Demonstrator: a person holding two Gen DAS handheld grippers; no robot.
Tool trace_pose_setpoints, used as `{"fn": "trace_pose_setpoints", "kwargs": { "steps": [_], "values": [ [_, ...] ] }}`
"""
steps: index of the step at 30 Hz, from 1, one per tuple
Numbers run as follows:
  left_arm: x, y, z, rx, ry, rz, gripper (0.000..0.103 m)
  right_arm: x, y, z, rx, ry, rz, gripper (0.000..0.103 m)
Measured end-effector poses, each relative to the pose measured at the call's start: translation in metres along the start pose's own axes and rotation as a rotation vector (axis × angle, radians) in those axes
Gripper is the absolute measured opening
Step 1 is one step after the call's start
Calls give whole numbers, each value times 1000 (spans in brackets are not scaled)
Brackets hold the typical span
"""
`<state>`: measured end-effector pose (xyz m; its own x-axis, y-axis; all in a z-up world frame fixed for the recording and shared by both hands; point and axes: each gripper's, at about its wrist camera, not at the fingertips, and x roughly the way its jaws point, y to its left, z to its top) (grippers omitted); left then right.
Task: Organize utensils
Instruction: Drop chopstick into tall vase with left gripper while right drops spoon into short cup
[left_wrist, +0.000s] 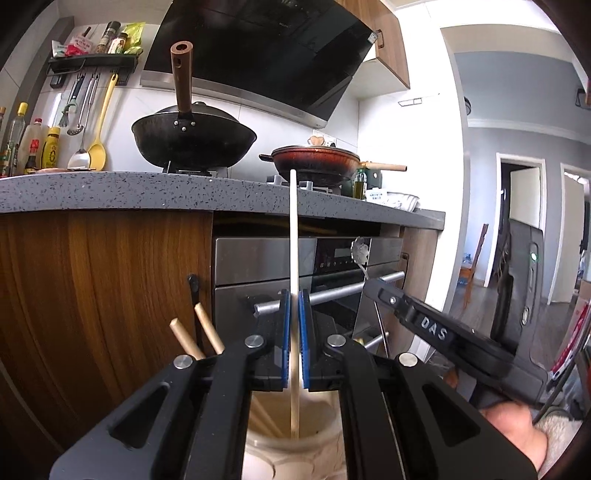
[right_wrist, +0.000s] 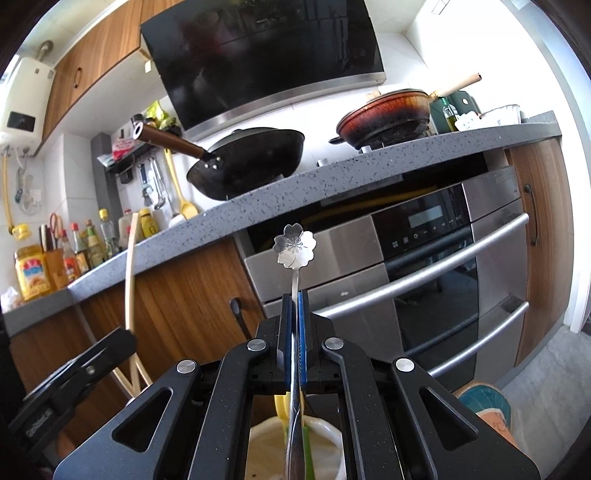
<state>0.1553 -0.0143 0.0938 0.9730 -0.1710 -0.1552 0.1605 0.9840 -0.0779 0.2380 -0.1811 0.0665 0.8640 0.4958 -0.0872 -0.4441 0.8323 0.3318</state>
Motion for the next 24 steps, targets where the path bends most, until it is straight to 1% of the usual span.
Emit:
{"fn": "trace_pose_setpoints", "kwargs": {
  "steps": [4, 7, 10, 12, 15, 22, 24],
  "values": [
    [-9, -2, -8, 36, 32, 21, 4, -6, 1, -5, -20, 12, -8, 4],
    [-13, 0, -11, 35, 64, 12, 4, -12, 0, -7, -21, 21, -9, 4],
    [-20, -1, -15, 48, 76, 5, 4, -20, -2, -11, -11, 37, -11, 4],
    [-24, 0, -19, 58, 85, 2, 4, -26, 0, -14, -29, 42, -21, 4],
    [-25, 2, -23, 60, 105, 1, 4, -34, 2, -21, -52, 51, -44, 4],
    [-22, 9, -29, 37, 152, 4, 4, -44, 4, -34, -71, 104, -74, 4],
    [-22, 8, -30, 45, 147, 9, 4, -47, 4, -37, -73, 114, -77, 2]
  ]
}}
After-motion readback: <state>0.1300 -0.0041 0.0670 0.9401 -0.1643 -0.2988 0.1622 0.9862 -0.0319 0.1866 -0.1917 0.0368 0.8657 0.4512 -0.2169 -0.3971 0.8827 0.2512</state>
